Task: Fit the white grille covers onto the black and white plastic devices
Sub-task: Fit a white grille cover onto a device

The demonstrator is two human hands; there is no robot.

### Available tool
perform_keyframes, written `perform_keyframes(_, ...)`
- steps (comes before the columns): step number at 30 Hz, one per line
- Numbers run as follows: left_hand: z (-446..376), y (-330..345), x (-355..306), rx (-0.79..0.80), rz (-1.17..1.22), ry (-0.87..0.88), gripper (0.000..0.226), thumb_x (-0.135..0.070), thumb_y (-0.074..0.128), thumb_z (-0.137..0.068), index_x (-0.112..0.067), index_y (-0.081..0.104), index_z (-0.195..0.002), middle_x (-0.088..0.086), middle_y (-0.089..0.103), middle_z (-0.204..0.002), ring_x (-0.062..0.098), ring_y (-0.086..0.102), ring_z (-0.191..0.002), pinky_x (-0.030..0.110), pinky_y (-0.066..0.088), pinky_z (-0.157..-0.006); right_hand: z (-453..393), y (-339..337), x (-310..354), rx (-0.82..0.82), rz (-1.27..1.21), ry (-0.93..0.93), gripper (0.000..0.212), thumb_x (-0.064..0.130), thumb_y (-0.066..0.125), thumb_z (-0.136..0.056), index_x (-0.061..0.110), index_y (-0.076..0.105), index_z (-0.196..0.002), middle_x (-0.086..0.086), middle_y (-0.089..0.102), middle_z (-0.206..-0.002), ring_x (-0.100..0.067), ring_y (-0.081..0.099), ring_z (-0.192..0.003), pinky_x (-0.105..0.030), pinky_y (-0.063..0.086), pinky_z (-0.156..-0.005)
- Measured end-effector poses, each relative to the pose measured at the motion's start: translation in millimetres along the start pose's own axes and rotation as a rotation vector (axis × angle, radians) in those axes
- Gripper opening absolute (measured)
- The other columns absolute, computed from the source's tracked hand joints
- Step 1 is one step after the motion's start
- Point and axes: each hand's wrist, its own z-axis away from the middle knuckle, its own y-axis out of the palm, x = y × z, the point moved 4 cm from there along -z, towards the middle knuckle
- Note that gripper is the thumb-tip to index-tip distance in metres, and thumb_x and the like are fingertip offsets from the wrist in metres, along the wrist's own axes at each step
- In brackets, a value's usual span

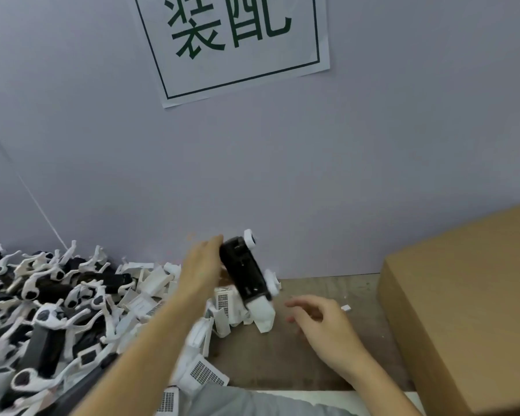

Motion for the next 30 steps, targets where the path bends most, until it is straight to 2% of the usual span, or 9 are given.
perform_keyframes(2, 25, 27, 30, -0.029, 0.346, -0.173, 0.024, -0.027, 0.054, -0.096, -0.009, 0.065, -0.084, 0.011, 0.073, -0.073, 0.028, 0.072, -0.062, 0.037, 0.057, -0.056, 1, 1, 6, 0.067, -0.109, -0.025, 0.032, 0.027, 0.044, -0.101, 0.026, 0.075, -0.091, 0.011, 0.074, -0.084, -0.003, 0.065, -0.077, -0.013, 0.045, -0.064)
perform_keyframes(7, 50, 63, 84, -0.092, 0.753, -0.346, 0.026, -0.020, 0.046, -0.101, -0.011, 0.062, -0.083, 0.008, 0.071, -0.070, 0.027, 0.070, -0.068, 0.034, 0.056, -0.054, -7, -3, -5, -0.094, -0.178, -0.016, 0.034, 0.015, 0.033, -0.107, 0.014, 0.066, -0.098, -0.009, 0.071, -0.071, -0.018, 0.061, -0.050, -0.030, 0.047, -0.044)
perform_keyframes(11, 40, 59, 84, -0.122, 0.997, -0.309, 0.022, -0.019, 0.041, -0.107, -0.011, 0.059, -0.097, 0.011, 0.068, -0.090, 0.028, 0.065, -0.088, 0.042, 0.055, -0.073, -15, -15, -18, -0.314, -0.339, 0.164, 0.023, 0.025, 0.042, -0.107, 0.010, 0.059, -0.108, -0.014, 0.062, -0.088, -0.023, 0.066, -0.053, -0.030, 0.051, -0.047)
perform_keyframes(13, 38, 58, 78, -0.127, 1.067, -0.226, 0.022, -0.020, 0.042, -0.108, -0.013, 0.060, -0.099, 0.008, 0.066, -0.094, 0.023, 0.064, -0.090, 0.040, 0.053, -0.083, -13, -11, -24, -0.223, -0.397, 0.315, 0.041, 0.035, 0.041, -0.107, 0.000, 0.062, -0.103, -0.018, 0.067, -0.078, -0.025, 0.068, -0.052, -0.029, 0.051, -0.047)
perform_keyframes(18, 56, 79, 57, 0.165, 0.668, 0.109, 0.021, -0.022, 0.061, -0.089, -0.009, 0.073, -0.076, 0.016, 0.075, -0.096, 0.027, 0.070, -0.096, 0.042, 0.057, -0.083, 0, 12, -7, 0.302, -0.678, 0.399, 0.071, 0.069, 0.029, -0.097, 0.016, 0.073, -0.116, -0.019, 0.073, -0.108, -0.034, 0.072, -0.091, -0.039, 0.055, -0.078)
perform_keyframes(21, 67, 89, 46, 0.303, 0.573, 0.193, 0.037, -0.028, 0.058, -0.086, -0.003, 0.071, -0.062, 0.015, 0.077, -0.094, 0.019, 0.068, -0.112, 0.045, 0.049, -0.098, -3, 1, -2, 0.198, -0.823, 0.311, 0.050, 0.048, 0.039, -0.102, 0.014, 0.070, -0.122, -0.017, 0.072, -0.117, -0.035, 0.069, -0.102, -0.048, 0.051, -0.093)
perform_keyframes(24, 65, 85, 43, 0.182, 0.506, 0.209, 0.037, -0.017, 0.060, -0.098, -0.002, 0.072, -0.066, 0.009, 0.077, -0.082, 0.016, 0.073, -0.089, 0.032, 0.054, -0.082, -7, -4, -6, 0.107, -0.786, 0.217, 0.037, 0.034, 0.050, -0.102, 0.009, 0.074, -0.112, -0.019, 0.072, -0.115, -0.032, 0.072, -0.099, -0.048, 0.057, -0.085)
perform_keyframes(27, 56, 77, 52, 0.040, 0.349, 0.156, 0.024, -0.019, 0.062, -0.096, -0.013, 0.074, -0.076, 0.001, 0.074, -0.078, 0.018, 0.067, -0.081, 0.029, 0.048, -0.072, -9, -15, -4, -0.125, -0.385, 0.077, 0.026, 0.038, 0.053, -0.101, 0.025, 0.065, -0.121, -0.002, 0.072, -0.113, -0.018, 0.069, -0.099, -0.036, 0.056, -0.082)
perform_keyframes(30, 53, 88, 62, 0.245, 0.373, -0.016, 0.032, -0.038, 0.056, -0.098, -0.017, 0.077, -0.086, -0.001, 0.078, -0.085, 0.012, 0.073, -0.079, 0.020, 0.050, -0.061, -1, -11, 8, -0.103, 0.083, -0.173, 0.030, 0.046, 0.057, -0.097, 0.055, 0.044, -0.122, 0.026, 0.059, -0.114, 0.008, 0.058, -0.106, -0.016, 0.046, -0.077)
